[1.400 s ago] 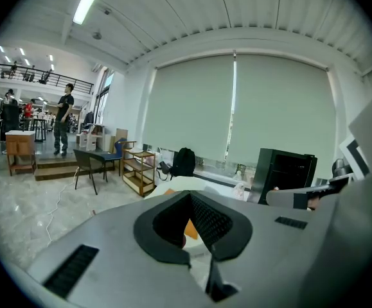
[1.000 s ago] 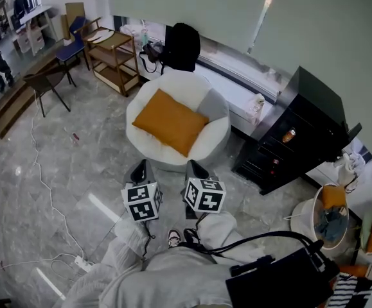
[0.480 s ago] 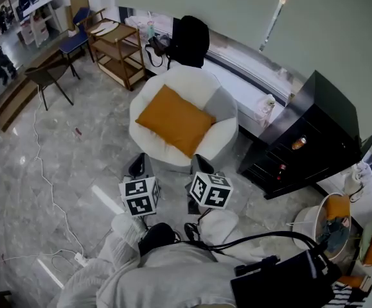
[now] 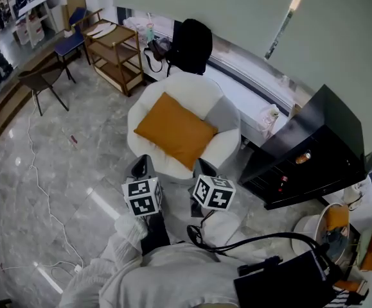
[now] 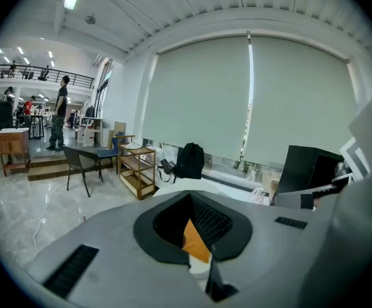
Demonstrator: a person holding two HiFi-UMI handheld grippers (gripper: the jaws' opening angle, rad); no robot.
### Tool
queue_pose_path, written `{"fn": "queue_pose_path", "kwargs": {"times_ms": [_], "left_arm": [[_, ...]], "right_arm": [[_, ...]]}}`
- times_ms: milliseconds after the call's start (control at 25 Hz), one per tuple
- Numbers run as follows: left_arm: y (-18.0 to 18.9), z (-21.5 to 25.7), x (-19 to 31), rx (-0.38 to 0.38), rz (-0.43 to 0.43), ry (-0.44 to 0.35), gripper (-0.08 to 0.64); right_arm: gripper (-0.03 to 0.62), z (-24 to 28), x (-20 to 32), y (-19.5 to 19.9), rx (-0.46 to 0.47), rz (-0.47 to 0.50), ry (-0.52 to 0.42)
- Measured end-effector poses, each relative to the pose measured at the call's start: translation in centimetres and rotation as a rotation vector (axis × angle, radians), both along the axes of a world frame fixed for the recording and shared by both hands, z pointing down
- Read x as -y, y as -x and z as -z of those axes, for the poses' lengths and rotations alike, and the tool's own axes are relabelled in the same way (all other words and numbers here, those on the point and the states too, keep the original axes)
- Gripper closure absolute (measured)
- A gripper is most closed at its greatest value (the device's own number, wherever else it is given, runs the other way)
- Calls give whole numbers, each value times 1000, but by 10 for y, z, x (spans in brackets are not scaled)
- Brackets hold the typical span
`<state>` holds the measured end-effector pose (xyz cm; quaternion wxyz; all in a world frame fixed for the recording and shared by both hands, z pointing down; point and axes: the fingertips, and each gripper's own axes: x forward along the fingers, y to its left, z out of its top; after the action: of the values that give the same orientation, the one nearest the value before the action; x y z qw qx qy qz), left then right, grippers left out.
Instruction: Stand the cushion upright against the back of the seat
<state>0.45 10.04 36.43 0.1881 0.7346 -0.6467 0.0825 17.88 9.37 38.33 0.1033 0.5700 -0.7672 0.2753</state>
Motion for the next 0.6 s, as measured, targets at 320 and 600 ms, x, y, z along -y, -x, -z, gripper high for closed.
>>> {"fn": "queue_pose_path", "kwargs": {"times_ms": [320, 600], "left_arm": [[33, 16, 111, 0, -24, -18, 565], [57, 11, 176, -4, -39, 4, 566]], "right_arm": [[529, 20, 104, 33, -9, -19, -20], [529, 12, 171, 62, -17, -18, 14]]}}
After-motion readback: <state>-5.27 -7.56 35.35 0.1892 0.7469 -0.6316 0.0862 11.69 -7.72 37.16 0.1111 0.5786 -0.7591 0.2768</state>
